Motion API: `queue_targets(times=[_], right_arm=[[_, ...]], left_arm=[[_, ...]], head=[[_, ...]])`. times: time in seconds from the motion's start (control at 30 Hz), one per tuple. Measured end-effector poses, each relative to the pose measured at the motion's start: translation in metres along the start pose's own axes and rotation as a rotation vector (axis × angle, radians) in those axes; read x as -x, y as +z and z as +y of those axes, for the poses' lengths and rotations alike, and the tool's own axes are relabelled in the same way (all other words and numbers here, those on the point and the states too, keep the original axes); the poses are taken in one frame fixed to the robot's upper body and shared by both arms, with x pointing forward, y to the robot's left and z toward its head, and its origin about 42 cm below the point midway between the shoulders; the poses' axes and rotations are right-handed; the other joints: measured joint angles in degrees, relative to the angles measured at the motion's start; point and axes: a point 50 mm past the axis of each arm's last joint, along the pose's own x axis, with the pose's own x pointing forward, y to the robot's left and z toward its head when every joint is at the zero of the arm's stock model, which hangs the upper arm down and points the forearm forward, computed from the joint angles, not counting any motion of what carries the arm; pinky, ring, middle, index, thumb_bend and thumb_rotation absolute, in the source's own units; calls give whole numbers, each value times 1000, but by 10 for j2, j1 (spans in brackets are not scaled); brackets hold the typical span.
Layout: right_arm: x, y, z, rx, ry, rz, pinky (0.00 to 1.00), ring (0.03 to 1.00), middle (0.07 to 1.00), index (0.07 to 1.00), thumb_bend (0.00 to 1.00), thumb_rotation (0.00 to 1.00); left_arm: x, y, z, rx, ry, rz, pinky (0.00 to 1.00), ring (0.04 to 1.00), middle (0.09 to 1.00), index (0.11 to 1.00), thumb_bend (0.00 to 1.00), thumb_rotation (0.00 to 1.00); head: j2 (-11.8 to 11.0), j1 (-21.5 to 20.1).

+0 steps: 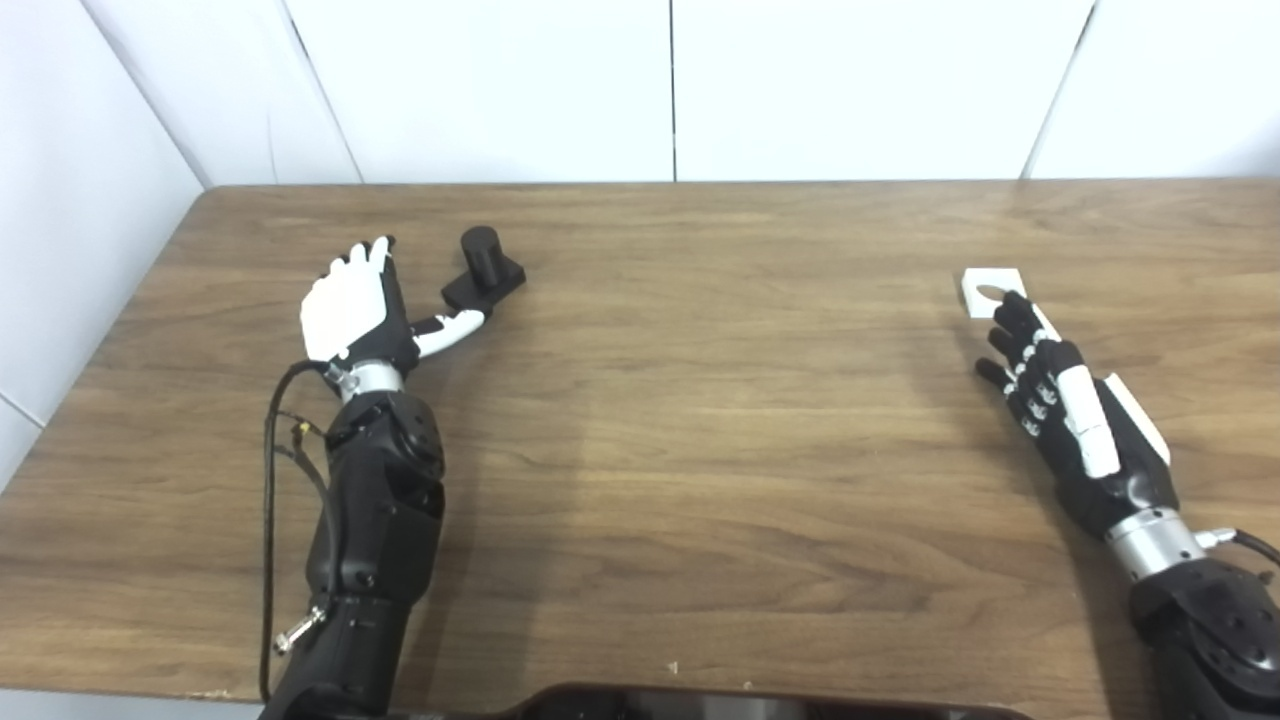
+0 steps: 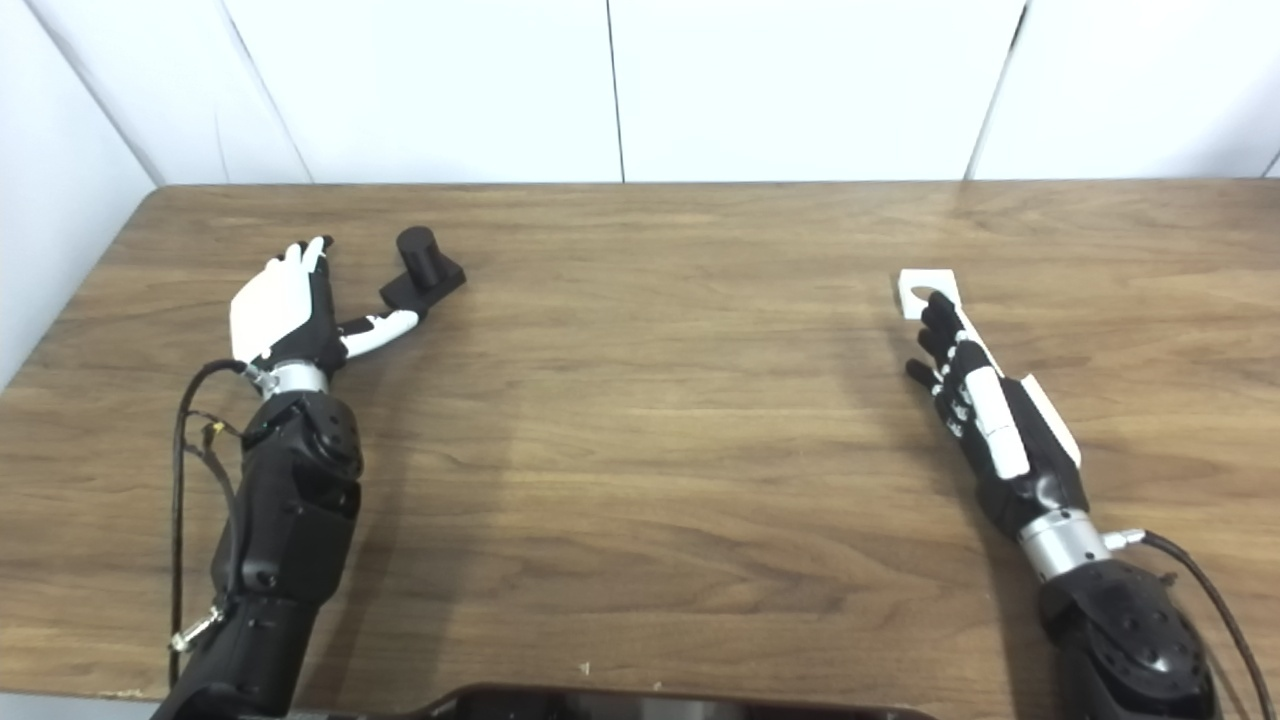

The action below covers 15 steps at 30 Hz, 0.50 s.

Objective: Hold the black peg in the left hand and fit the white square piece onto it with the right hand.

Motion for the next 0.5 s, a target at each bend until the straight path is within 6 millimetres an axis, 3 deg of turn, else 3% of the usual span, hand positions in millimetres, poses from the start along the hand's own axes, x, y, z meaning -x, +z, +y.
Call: queue_targets(times=[0.23, 0.5], right_arm=[[-1, 0, -2, 17, 6, 0, 933, 1000, 1000, 1000, 683, 957], [-1, 0, -2, 32, 0, 0, 921, 1000, 997, 999, 690, 956]], left_arm=[[-12, 6, 1, -23, -15, -17, 967, 1000, 978, 799, 820, 588], [-13, 14, -5, -9, -52, -46, 984, 1000, 983, 772, 832, 578]], head=[[-1, -2], [-4, -4]])
